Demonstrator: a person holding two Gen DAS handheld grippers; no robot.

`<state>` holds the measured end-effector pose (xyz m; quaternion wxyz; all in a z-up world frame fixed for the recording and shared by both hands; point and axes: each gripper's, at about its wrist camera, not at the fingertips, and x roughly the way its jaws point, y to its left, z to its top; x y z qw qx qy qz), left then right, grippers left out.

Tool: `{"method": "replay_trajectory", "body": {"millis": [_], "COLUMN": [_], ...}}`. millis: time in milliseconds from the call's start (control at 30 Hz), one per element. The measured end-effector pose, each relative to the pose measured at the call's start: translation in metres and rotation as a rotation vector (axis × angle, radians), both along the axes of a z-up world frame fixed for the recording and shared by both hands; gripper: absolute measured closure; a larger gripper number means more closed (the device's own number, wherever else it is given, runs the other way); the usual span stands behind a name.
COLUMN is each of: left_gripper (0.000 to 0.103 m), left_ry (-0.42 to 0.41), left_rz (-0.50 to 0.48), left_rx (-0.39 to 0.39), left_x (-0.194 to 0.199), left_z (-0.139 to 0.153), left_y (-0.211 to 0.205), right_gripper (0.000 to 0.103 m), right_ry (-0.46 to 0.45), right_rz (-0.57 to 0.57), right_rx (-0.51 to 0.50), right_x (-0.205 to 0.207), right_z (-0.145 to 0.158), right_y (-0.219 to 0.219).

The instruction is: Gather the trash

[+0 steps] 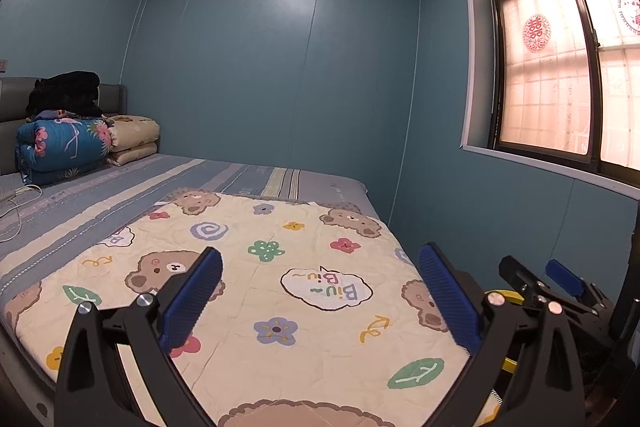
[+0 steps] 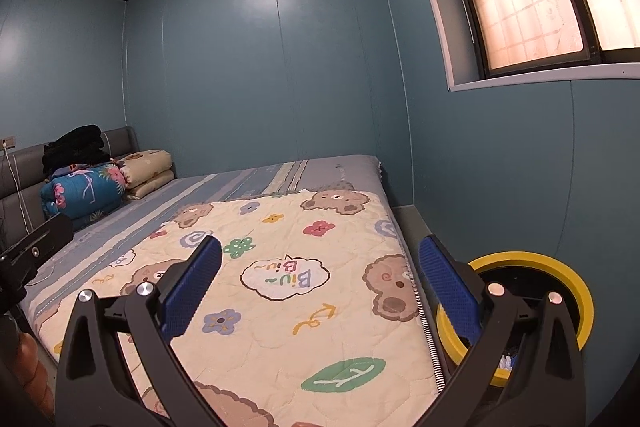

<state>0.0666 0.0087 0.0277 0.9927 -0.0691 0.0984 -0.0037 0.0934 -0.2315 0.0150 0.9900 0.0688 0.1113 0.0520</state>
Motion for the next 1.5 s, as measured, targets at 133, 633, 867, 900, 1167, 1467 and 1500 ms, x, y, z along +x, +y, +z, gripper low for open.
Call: {"method": "replay_trajectory", "body": {"millis": [133,633,867,900,1167,1467,1500], "left_gripper": [0.008,0.008,0.008,0.008,0.008,0.008,0.008], "left_ry": [0.001,0.005,0.011,0.012,0.017,0.024,0.025], "left_rz": [0.004,0.002,0.000,0.001,0.000,-0.002,-0.003], "left_rx": [0.002,-0.008,-0.012,-0.013,-0.014,-0.012,-0.012], "left_x": [0.001,0.002,0.002,0.002,0.002,0.003,0.004], "left_z": [-0.001,-0.001,-0.004,-0.003,-0.004,-0.004,-0.005], "left_y": [0.000,0.003,0.001,0.000,0.000,-0.001,-0.002], "right_gripper": [0.008,0.008,0.008,0.008,0.008,0.008,0.008], "right_ry": [0.001,0.015,0.027,0.028,0.046,0.057,0.060], "right_rz": [-0.005,-0.019,-0.017,-0.017,-0.018,-0.017,-0.017], "right_rx": [0.003,0.019,0.023,0.024,0.033,0.039,0.039], "right_x": [0.000,0.003,0.005,0.006,0.009,0.011,0.011], "right_z": [-0.001,-0.001,-0.003,-0.004,-0.007,-0.009,-0.010], "right_y": [-0.001,-0.004,-0.004,-0.004,-0.005,-0.006,-0.006]}}
